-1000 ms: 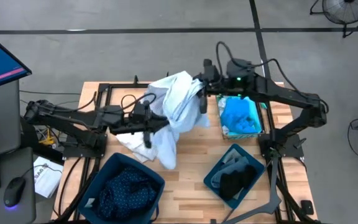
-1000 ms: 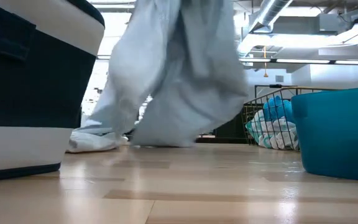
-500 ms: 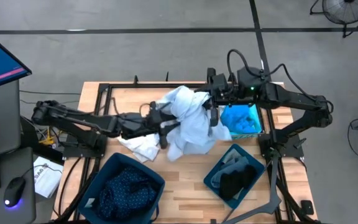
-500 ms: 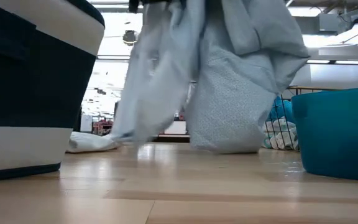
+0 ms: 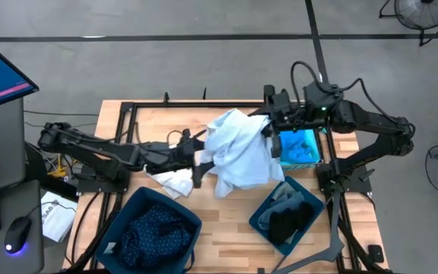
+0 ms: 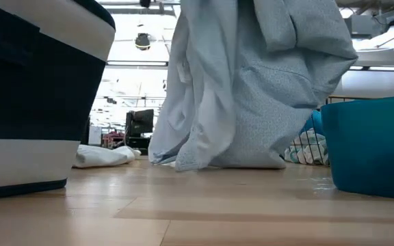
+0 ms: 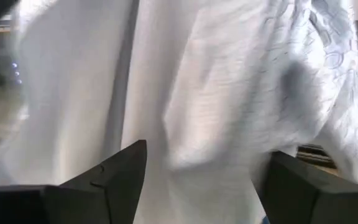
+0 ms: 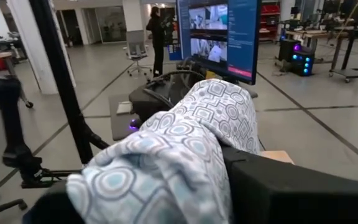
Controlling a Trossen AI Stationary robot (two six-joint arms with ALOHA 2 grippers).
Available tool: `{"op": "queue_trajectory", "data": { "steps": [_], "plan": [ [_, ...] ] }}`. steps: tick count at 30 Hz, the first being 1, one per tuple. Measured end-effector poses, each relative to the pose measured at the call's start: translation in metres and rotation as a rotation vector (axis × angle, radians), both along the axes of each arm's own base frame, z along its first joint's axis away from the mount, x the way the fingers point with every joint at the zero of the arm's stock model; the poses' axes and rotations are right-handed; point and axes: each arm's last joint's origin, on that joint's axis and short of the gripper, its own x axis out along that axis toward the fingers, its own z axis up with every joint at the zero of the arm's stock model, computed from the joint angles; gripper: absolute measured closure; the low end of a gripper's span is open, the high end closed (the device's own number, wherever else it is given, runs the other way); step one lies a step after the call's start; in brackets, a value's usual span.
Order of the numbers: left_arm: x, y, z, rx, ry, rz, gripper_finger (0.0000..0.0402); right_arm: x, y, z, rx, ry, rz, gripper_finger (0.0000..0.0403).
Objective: Pick & Place Cloths
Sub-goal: Put the white shirt into the laundry organizer
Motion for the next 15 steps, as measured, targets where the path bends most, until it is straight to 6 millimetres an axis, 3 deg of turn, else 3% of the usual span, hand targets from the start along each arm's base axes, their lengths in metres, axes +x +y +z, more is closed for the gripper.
{"op": "queue_trajectory", "data": {
  "steps": [7, 15],
  "plan": [
    [-0.019, -0.006, 0.005, 0.085, 0.077, 0.047, 0.0143, -0.013, 0.002, 0.006, 0.000, -0.014, 0.009, 0.0403],
    [0.007, 0.018, -0.011, 0.091, 0.085, 0.113, 0.0136, -0.004, 0.008, 0.001, 0.000, 0.008, 0.029, 0.0403]
  ]
}}
